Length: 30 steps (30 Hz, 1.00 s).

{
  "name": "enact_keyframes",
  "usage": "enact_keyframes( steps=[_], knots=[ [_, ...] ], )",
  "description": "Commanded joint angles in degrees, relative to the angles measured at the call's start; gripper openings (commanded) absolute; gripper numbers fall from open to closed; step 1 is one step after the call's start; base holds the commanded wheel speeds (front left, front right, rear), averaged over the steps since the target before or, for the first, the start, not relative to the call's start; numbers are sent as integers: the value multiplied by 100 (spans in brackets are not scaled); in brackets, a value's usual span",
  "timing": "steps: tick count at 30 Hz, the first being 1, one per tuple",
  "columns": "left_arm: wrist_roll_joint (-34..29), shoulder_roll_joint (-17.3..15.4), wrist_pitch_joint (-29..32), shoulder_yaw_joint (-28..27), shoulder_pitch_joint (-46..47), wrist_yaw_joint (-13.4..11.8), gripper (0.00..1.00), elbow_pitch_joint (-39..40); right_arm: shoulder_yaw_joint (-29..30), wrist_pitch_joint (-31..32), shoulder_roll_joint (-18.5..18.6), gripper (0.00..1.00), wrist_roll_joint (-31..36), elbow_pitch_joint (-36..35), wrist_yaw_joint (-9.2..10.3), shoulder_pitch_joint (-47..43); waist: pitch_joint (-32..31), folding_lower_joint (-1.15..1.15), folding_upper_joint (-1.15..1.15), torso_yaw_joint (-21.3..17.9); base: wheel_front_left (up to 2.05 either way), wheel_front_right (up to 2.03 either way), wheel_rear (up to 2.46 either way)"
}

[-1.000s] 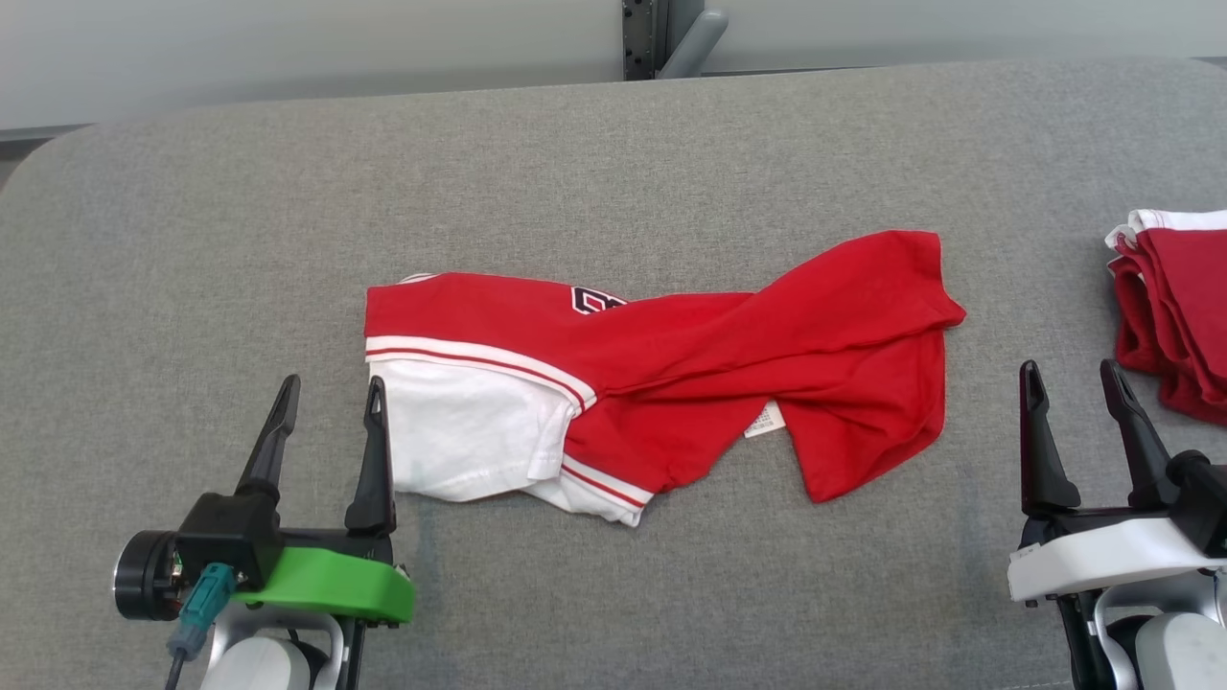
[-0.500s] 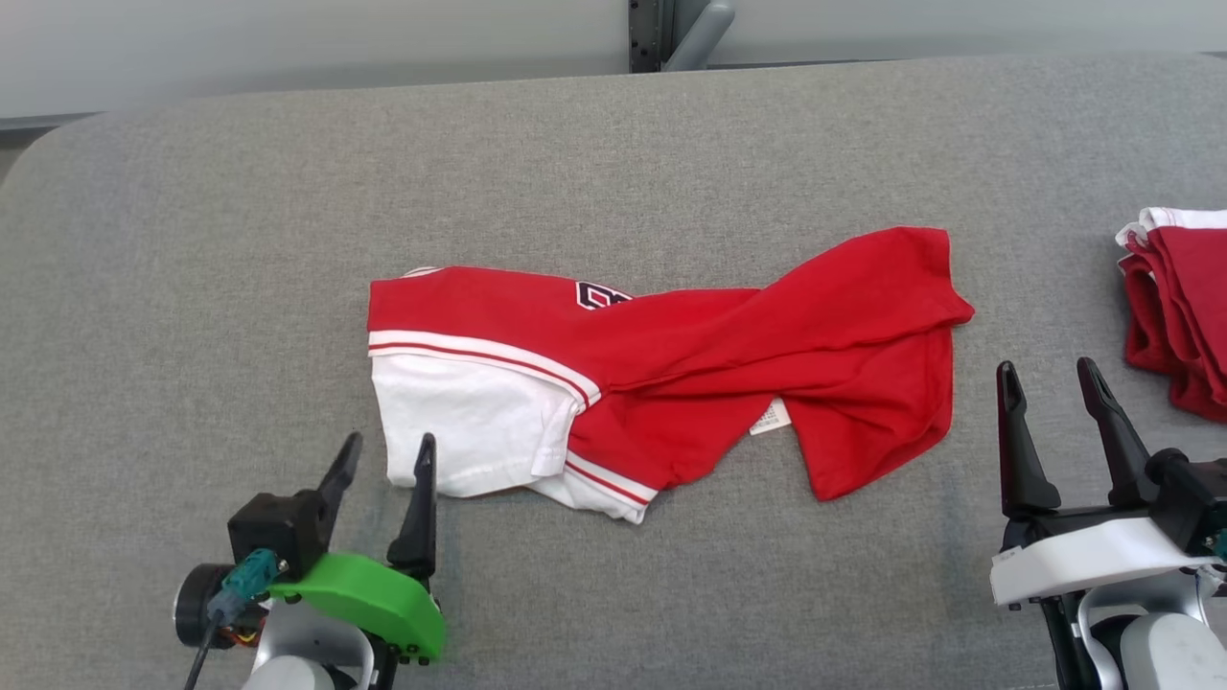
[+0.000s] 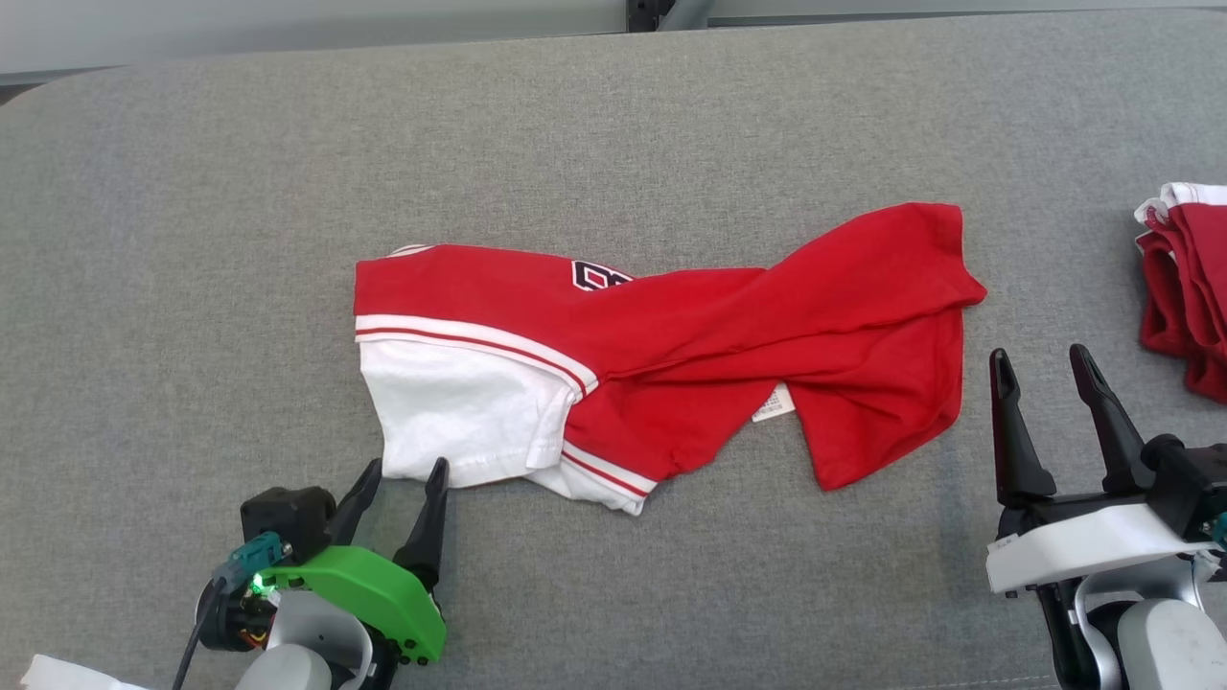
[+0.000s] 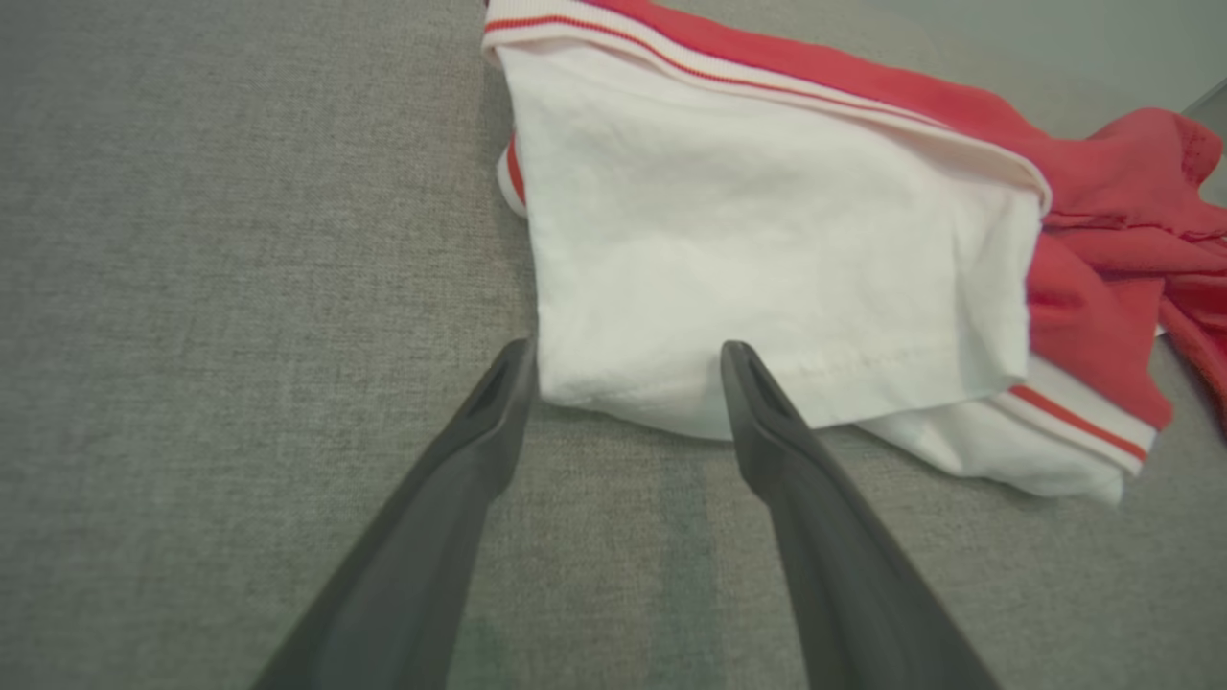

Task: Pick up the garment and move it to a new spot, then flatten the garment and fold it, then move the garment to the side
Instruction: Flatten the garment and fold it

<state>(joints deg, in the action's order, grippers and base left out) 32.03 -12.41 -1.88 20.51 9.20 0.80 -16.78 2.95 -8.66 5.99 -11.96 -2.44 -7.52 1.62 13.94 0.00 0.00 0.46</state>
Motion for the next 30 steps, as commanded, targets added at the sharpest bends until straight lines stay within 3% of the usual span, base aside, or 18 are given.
enact_keyframes(
  steps=[1, 2, 3, 4, 13, 21, 30],
  knots=[
    [21, -22, -38, -3, 64, 17, 89, -18, 8, -4, 16, 100, -18, 12, 7, 70, 5, 0, 0, -3, 0, 0, 0],
    [25, -28, -50, -1, 86, 37, 57, -53, 12, -3, 18, 100, -31, 14, 7, 75, 10, 0, 0, -5, 0, 0, 0],
    [21, -37, -74, 5, 106, 63, 33, -88, 20, -3, 21, 100, -40, 19, 7, 76, 10, 0, 0, -6, 0, 0, 0],
    [24, -38, -89, 14, 123, 75, 0, -120, 23, -2, 20, 100, -51, 24, 7, 78, 12, 0, 0, -6, 0, 0, 0],
    [-154, -100, -304, 55, 241, 21, 0, -92, 163, 70, 155, 100, -204, 270, 7, 266, 67, 0, 0, 11, 0, 0, 0],
    [-227, -151, -299, 96, 380, -64, 0, 150, 68, 268, 628, 100, -471, 1445, 6, 993, 278, 0, 0, 147, 0, 0, 0],
    [-309, -130, -328, 191, 496, -100, 0, 324, -380, 65, 980, 100, -783, 2740, 6, 1970, 562, 0, 0, 274, 0, 0, 0]
  ],
)
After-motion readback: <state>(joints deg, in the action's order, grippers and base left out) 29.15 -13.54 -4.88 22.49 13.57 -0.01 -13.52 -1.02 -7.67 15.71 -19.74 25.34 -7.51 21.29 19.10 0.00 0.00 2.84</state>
